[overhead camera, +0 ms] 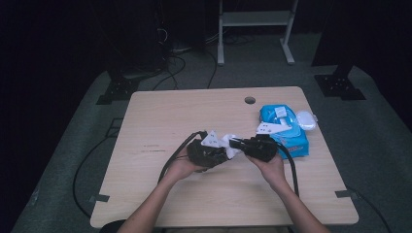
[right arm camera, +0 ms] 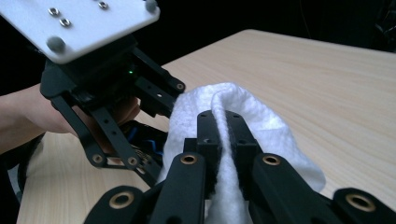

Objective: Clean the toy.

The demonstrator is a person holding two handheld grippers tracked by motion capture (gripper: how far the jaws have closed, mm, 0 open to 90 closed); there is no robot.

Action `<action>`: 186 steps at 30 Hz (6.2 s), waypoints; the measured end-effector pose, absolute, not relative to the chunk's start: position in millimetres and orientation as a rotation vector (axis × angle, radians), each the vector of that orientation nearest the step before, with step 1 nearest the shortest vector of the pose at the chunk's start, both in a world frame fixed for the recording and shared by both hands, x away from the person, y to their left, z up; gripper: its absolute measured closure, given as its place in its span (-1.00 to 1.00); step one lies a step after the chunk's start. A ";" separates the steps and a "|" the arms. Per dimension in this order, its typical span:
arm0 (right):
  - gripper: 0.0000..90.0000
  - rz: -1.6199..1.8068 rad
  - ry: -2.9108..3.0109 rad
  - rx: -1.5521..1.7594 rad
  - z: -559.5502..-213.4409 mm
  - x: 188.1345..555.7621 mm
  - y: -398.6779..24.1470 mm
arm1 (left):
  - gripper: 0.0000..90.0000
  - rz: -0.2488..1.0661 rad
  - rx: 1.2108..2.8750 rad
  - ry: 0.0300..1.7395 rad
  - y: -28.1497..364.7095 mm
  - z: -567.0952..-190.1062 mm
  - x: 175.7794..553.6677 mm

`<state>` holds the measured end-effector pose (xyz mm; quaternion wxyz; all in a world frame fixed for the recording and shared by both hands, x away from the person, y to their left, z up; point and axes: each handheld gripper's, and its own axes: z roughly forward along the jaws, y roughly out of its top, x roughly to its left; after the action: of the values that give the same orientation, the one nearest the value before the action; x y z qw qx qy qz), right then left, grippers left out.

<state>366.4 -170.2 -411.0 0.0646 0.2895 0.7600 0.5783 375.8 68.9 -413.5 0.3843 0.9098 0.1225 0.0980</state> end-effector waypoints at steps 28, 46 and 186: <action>0.89 1.791 2.293 0.982 -430.2 370.7 -180.3 | 0.26 0.174 2.149 0.366 93.2 -400.3 376.0; 0.89 1.806 2.300 1.005 -431.9 372.1 -180.4 | 0.26 0.130 2.109 0.375 96.2 -400.6 378.5; 0.89 1.478 2.402 0.997 -436.0 396.3 -164.0 | -0.08 -0.087 2.261 0.444 93.6 -435.4 435.1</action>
<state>396.3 -164.0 -436.0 0.0751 0.3324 0.8007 0.4928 435.1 93.6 -435.4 0.4058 0.8962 0.1758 -0.0344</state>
